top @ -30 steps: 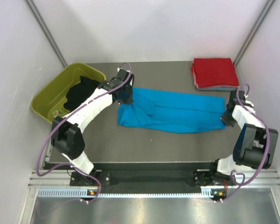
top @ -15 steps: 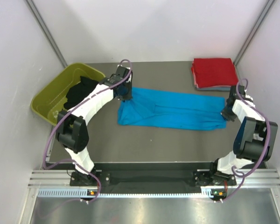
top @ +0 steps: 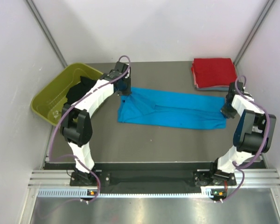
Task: Fold and stack the t-shirts
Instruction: Fold the tshirt
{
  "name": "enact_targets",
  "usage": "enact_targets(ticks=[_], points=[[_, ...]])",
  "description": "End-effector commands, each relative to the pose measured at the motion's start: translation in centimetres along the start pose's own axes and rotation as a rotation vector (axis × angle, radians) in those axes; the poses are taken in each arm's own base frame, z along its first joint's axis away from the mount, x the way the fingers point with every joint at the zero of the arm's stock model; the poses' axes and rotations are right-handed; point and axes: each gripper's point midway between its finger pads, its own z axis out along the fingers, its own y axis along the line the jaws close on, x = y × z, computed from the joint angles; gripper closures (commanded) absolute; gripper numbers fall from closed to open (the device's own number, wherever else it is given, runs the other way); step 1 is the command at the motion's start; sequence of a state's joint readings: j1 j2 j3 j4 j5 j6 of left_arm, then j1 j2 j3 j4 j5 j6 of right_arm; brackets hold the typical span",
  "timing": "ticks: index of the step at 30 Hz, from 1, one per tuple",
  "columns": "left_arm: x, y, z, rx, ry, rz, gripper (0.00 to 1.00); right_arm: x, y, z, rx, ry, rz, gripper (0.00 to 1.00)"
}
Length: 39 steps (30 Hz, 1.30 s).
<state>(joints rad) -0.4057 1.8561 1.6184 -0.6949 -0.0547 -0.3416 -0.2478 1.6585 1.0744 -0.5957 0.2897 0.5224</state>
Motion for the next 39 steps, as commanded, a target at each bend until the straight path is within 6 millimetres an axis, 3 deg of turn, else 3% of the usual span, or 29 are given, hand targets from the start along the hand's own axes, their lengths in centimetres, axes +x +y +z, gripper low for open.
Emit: enact_targets(ticks=[1, 10, 12, 16, 28, 39], points=[[-2.1, -0.4, 0.3, 0.025, -0.044, 0.01, 1.0, -1.8, 0.6, -0.4, 0.016, -0.046, -0.018, 1.0], [-1.8, 0.2, 2.3, 0.0, 0.014, 0.024, 1.0, -2.8, 1.2, -1.0, 0.015, -0.075, -0.038, 0.94], [-1.6, 0.1, 2.7, 0.007, 0.027, 0.022, 1.0, -2.9, 1.2, -1.1, 0.018, -0.067, -0.043, 0.86], [-1.5, 0.2, 2.9, -0.002, 0.037, 0.02, 1.0, -3.0, 1.9, -1.2, -0.01, -0.056, -0.036, 0.81], [-2.1, -0.3, 3.2, 0.014, 0.022, -0.007, 1.0, -4.0, 2.9, -2.0, -0.058, -0.073, 0.009, 0.76], [-1.2, -0.3, 3.3, -0.001, 0.064, -0.078, 1.0, -4.6, 3.3, -0.8, -0.036, -0.04, 0.071, 0.72]])
